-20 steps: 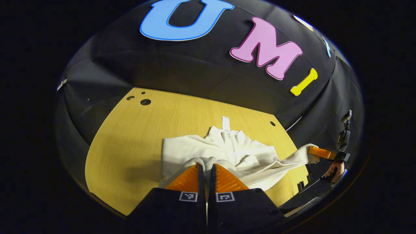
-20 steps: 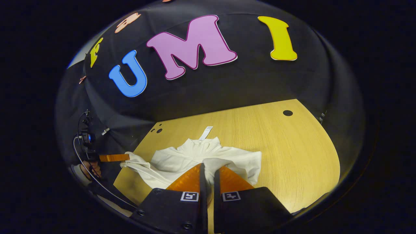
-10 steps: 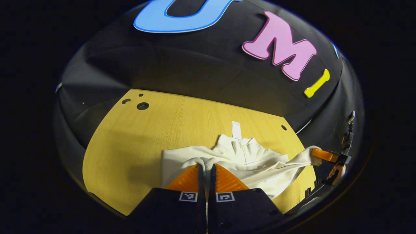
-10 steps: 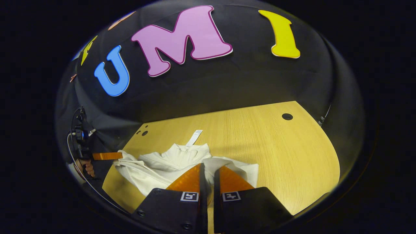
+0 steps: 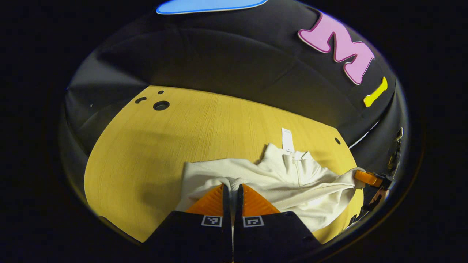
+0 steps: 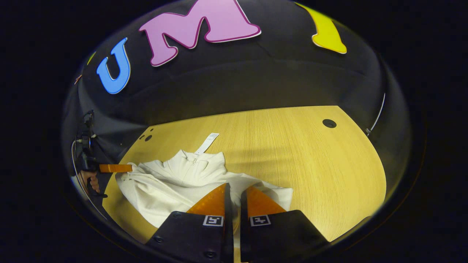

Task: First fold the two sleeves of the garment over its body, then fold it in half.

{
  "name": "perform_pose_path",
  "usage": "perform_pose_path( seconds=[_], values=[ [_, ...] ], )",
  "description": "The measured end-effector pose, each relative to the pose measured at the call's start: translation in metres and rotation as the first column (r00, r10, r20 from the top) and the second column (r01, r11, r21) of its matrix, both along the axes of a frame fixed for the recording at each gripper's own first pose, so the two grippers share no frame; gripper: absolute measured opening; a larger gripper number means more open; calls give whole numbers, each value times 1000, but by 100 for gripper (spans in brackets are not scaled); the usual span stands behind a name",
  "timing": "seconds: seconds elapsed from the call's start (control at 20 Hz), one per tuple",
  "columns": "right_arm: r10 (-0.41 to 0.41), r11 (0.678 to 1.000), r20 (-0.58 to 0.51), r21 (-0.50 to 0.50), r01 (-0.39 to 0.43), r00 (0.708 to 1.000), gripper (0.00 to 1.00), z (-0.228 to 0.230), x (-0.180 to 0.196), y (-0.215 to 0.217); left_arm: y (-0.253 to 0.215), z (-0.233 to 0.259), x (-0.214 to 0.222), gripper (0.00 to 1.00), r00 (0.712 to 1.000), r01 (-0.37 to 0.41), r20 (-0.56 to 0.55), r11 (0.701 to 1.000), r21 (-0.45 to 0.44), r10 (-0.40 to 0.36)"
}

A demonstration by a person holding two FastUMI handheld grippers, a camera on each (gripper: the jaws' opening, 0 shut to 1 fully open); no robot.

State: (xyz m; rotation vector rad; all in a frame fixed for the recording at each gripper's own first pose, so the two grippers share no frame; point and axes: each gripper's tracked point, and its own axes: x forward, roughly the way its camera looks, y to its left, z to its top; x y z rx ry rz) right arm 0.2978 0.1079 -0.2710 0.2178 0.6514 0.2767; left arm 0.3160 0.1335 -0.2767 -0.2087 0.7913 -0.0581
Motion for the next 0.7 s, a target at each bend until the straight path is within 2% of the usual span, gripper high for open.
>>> perform_pose_path(
  seconds=[0.25, 0.4, 0.5, 0.6, 0.65, 0.7],
  values=[
    [36, 997, -48, -63, -39, 998, 12, -37, 4, 2, -3, -28, 1, 6, 997, 9, -77, 998, 55, -4],
    [114, 981, -80, -149, -125, 990, 12, -63, -6, 7, -6, -42, 4, 7, 997, -7, -79, 998, 59, 11],
    [148, 971, -102, -172, -164, 984, 13, -77, -13, 11, -4, -44, 1, 7, 997, -16, -81, 999, 42, 20],
    [126, 977, -92, -161, -139, 988, 22, -77, -10, 10, -5, -44, 2, 10, 996, -21, -80, 999, 23, 23],
    [113, 979, -102, -158, -129, 988, 22, -79, -10, 8, -3, -44, 0, 13, 996, -27, -81, 999, 17, 28],
    [107, 980, -108, -153, -123, 988, 31, -77, -11, 7, -3, -43, 1, 18, 996, -35, -79, 999, 18, 37]
  ],
)
